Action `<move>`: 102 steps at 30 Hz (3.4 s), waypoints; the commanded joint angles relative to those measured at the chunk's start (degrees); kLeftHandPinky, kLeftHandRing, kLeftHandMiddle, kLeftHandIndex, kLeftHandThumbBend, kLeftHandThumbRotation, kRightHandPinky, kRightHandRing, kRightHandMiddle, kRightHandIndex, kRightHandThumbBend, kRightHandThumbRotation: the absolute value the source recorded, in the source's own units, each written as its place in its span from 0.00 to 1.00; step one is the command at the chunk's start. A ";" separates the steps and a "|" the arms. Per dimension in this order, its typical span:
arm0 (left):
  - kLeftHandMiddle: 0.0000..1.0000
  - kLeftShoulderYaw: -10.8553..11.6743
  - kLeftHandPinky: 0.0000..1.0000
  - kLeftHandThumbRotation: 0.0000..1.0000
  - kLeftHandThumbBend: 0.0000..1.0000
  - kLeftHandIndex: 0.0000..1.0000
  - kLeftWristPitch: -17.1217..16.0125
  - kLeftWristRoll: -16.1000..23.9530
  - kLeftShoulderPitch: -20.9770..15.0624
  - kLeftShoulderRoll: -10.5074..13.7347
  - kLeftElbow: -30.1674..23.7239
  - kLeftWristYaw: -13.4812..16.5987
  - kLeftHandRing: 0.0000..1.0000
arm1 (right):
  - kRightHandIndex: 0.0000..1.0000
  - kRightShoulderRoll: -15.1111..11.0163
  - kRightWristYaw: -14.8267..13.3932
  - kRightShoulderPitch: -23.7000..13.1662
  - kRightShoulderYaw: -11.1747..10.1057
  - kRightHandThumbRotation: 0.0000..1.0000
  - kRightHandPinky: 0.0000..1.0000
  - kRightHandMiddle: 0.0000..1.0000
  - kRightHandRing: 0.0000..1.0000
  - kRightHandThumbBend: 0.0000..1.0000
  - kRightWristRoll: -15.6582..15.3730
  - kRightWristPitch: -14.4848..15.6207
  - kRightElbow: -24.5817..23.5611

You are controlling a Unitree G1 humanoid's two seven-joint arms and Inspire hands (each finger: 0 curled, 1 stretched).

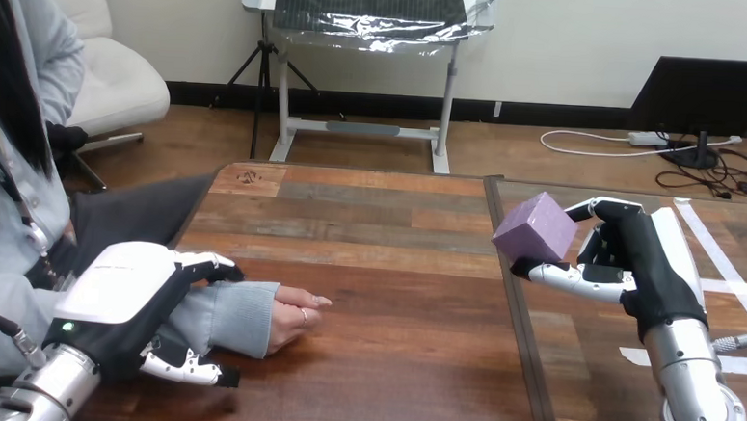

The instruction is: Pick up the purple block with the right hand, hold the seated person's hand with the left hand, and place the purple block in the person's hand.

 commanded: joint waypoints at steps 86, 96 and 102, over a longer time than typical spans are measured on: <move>0.27 -10.19 0.17 0.42 0.84 0.28 -3.14 -2.50 -14.06 -4.26 14.79 17.07 0.21 | 0.15 5.98 4.29 -1.20 0.97 0.04 0.04 0.13 0.08 0.32 -1.49 2.29 -6.11; 0.27 -10.09 0.17 0.41 0.84 0.29 -2.74 -2.33 -14.57 -4.36 12.80 16.77 0.21 | 0.16 6.86 4.25 -3.14 1.96 0.05 0.04 0.13 0.08 0.33 -2.26 1.97 -3.04; 0.27 -9.90 0.16 0.41 0.84 0.29 -2.36 -2.63 -15.00 -4.63 11.99 16.06 0.21 | 0.17 7.19 4.50 -4.43 2.61 0.04 0.04 0.13 0.09 0.32 -2.92 1.03 -0.87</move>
